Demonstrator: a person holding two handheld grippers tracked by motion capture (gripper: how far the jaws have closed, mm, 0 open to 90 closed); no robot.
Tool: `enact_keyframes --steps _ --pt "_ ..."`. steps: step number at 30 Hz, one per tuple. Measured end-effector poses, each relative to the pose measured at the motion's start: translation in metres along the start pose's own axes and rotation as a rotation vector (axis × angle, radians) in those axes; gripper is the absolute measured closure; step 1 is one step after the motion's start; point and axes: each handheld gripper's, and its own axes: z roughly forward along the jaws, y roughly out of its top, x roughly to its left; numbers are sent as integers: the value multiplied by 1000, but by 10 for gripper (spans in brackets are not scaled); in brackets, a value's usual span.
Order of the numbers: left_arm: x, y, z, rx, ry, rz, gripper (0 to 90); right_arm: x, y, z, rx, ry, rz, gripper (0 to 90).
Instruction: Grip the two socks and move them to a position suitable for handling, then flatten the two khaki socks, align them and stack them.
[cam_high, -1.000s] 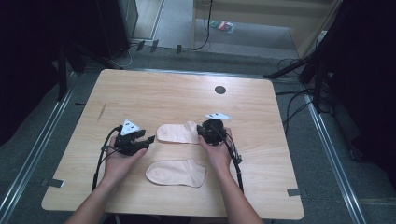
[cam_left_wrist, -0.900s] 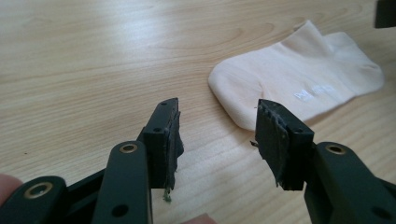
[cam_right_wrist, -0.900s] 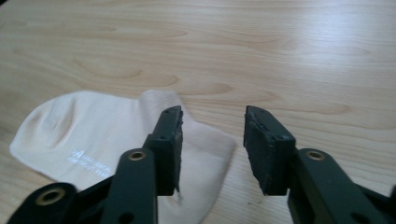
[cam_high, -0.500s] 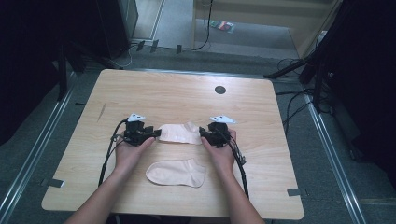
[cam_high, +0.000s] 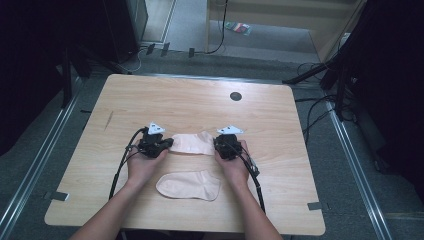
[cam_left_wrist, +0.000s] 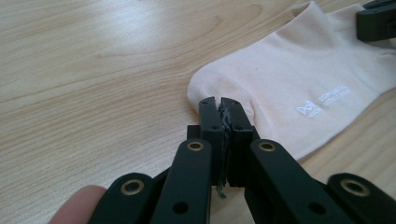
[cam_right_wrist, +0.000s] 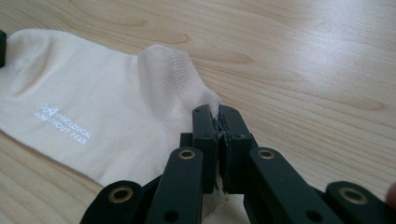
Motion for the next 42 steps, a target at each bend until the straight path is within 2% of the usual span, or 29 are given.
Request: enact_keyframes --steps 1,2,4,9,11,12,13,16,20,25,28,32,34,42 --pt "0 0 0 0 0 0 896 0 0 0 0 0 0 875" --pt "-1 1 -8 -22 -12 -4 896 -1 0 -3 -4 11 12 878" --pt "-2 1 -15 -35 -25 -2 897 -1 1 -9 -16 25 22 879" --pt "-4 2 -31 -73 -35 8 896 2 7 -23 -45 41 15 880" --pt "-6 3 -44 -100 -49 4 896 5 10 -34 -61 55 15 880" --pt "-6 3 -44 -100 -49 4 896 6 12 -39 -68 63 14 880" --pt "-7 3 -49 -109 -49 5 896 6 12 -39 -68 63 14 880" --pt "-10 0 -63 -135 -52 9 896 12 13 -55 -81 85 17 879" --pt "-14 -7 -70 -137 -65 14 896 18 11 -67 -85 106 15 879" --pt "-20 -15 -77 -144 -84 13 896 23 5 -76 -84 103 -3 879" --pt "-29 -25 -86 -143 -102 21 896 25 -4 -81 -74 114 5 879" --pt "-34 -34 -91 -143 -104 21 896 26 -15 -88 -71 129 17 879" --pt "-39 -43 -96 -138 -107 22 896 28 -19 -91 -74 134 16 879" --pt "-48 -61 -103 -122 -114 31 896 39 -37 -102 -60 157 8 879"
